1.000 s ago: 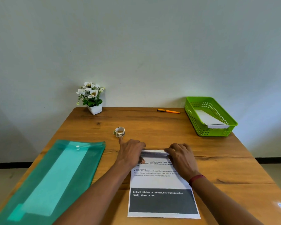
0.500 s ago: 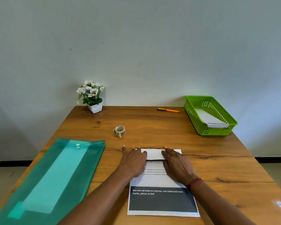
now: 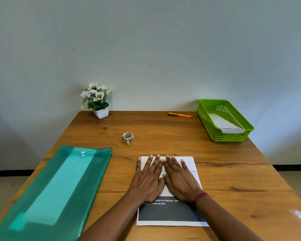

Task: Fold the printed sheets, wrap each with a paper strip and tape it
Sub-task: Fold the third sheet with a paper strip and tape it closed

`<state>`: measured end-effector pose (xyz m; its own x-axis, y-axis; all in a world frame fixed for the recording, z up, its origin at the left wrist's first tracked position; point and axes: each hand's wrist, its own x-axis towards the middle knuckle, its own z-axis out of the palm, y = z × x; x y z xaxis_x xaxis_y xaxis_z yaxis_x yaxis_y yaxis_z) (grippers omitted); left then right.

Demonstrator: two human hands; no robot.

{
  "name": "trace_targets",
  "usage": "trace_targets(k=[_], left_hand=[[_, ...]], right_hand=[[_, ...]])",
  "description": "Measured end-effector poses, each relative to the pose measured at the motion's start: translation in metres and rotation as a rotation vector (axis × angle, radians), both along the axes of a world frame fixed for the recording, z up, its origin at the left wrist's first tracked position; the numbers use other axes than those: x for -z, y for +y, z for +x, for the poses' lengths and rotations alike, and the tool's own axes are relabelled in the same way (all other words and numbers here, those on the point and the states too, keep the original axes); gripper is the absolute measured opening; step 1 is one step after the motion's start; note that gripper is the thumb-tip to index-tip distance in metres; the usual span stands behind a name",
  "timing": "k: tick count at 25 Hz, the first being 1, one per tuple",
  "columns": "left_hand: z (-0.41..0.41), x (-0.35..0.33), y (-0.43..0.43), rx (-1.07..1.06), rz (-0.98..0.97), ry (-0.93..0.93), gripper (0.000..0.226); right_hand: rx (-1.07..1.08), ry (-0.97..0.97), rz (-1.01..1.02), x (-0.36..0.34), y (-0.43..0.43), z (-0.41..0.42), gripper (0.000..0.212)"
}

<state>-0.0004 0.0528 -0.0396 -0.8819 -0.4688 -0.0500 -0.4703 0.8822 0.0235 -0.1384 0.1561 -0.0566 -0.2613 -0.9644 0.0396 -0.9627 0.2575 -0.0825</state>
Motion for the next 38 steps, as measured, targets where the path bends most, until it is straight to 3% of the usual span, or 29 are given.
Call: trace_targets(k=[5, 13, 20, 24, 28, 31, 35, 38], left_hand=[[0.0, 0.003, -0.002, 0.001, 0.035, -0.006, 0.069], [-0.001, 0.007, -0.007, -0.094, 0.088, -0.059, 0.08], [0.0, 0.011, -0.01, -0.144, 0.107, 0.001, 0.084], [0.001, 0.005, -0.02, -0.136, 0.152, 0.067, 0.074], [-0.007, -0.023, -0.048, -0.145, 0.258, 0.116, 0.059], [-0.018, -0.035, -0.06, -0.205, 0.374, 0.056, 0.07], [-0.039, -0.044, -0.059, -0.274, 0.334, -0.104, 0.08], [-0.051, -0.049, -0.056, -0.278, 0.282, -0.201, 0.075]], right_hand=[[-0.003, -0.024, 0.007, 0.001, 0.002, -0.002, 0.066], [0.187, -0.126, 0.016, 0.006, 0.015, -0.018, 0.084], [0.214, -0.134, 0.028, 0.004, 0.03, -0.035, 0.082], [0.206, -0.164, 0.049, -0.004, 0.029, -0.04, 0.081], [0.179, -0.141, 0.07, -0.03, 0.021, -0.06, 0.066], [0.183, -0.154, 0.1, -0.043, 0.012, -0.065, 0.066], [0.187, -0.158, 0.147, -0.052, 0.0, -0.064, 0.076], [0.19, -0.174, 0.189, -0.057, -0.005, -0.066, 0.08]])
